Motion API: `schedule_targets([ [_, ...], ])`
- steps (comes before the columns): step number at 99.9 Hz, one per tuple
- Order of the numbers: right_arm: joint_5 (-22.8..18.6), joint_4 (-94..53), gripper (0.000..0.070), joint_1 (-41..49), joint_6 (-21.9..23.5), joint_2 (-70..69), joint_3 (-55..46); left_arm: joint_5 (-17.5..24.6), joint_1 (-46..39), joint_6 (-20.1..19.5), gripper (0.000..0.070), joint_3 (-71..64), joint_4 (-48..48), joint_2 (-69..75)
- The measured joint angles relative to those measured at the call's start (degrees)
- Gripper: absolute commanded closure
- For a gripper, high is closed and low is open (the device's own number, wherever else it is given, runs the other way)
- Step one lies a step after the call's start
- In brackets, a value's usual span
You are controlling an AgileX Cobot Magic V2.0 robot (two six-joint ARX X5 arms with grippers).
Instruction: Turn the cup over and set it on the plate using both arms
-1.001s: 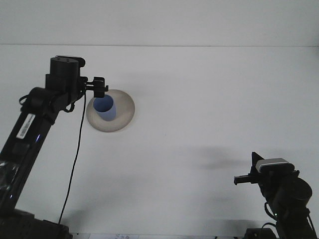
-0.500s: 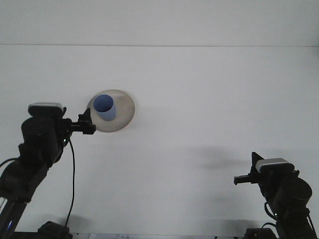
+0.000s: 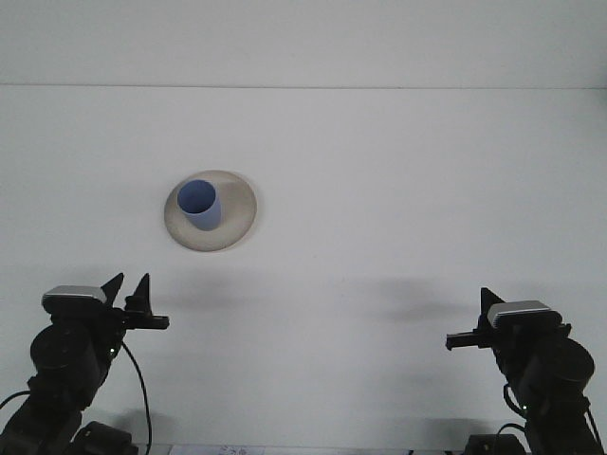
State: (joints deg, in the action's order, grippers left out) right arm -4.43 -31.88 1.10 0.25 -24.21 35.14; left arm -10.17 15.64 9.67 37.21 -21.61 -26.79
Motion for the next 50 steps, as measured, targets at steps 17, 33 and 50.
schedule_targets([
  [17,3.3,1.0,0.0700,0.0,0.0,0.0,0.0,0.0,0.0,0.1,0.0688,0.0,-0.2,0.8],
  [33,4.5,2.8,0.0700,0.0,0.0,0.0,0.0,0.0,0.0,0.1,0.0688,0.0,0.2,1.3],
  [50,4.5,2.9,0.0700,0.0,0.0,0.0,0.0,0.0,0.0,0.1,0.0688,0.0,0.2,1.7],
])
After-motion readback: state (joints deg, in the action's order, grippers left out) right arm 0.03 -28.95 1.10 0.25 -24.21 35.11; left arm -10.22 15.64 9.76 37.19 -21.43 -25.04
